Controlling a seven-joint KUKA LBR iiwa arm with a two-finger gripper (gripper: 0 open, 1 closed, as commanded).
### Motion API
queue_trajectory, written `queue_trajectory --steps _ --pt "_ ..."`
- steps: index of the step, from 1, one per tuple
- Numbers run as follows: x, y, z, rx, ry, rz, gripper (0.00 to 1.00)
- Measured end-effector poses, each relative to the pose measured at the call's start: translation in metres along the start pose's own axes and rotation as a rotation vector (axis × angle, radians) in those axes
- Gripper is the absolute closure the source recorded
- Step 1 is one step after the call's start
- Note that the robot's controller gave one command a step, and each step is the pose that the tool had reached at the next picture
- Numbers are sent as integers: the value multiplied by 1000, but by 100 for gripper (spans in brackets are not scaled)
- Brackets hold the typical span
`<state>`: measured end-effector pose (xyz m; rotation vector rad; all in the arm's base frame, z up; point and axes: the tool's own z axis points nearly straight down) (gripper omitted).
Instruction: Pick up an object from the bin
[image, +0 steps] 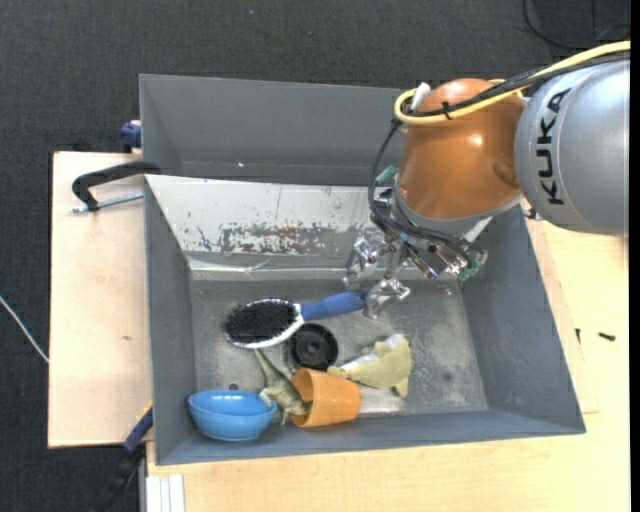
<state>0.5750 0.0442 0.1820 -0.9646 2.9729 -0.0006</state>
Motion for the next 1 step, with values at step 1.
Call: queue_trajectory --steps 1 --pt "-11 11 -93 1 1 -51 100"
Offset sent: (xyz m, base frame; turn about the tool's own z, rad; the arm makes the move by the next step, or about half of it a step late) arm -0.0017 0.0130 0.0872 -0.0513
